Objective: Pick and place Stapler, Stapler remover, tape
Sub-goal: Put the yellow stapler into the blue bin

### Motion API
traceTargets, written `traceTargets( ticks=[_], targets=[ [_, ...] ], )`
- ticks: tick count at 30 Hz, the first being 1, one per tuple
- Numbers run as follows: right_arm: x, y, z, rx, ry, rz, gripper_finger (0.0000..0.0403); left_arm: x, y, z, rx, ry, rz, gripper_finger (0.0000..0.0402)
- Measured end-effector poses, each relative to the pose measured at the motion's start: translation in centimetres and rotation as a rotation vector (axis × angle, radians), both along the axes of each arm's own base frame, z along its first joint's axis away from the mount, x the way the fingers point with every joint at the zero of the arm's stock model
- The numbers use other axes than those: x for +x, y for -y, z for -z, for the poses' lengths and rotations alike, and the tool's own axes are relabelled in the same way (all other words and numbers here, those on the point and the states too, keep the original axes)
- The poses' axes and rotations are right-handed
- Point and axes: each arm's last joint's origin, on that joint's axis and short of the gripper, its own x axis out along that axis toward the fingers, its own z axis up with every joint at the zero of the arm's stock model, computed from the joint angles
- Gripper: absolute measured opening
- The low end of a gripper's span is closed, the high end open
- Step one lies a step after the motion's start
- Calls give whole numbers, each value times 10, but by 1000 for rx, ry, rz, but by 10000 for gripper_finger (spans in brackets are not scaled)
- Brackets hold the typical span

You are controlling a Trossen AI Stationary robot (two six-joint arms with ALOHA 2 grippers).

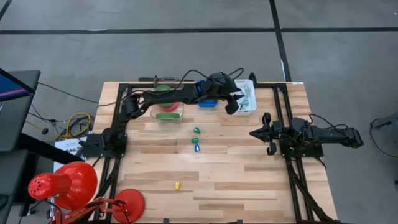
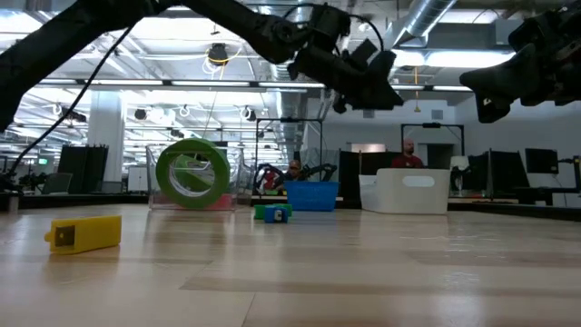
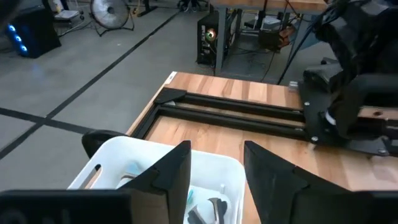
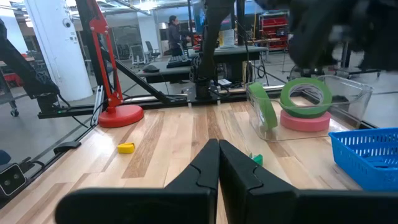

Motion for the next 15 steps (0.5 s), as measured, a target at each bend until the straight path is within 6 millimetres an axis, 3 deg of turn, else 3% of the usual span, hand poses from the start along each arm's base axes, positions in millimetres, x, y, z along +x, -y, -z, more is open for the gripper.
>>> traceTargets(
  ticks=[6,15],
  targets=[
    [0,0,0,0,0,0,0,-13,13,-27,37,-56,35,160],
    [0,0,0,0,0,0,0,-34,53,-65,72,-122,125,200]
  ],
)
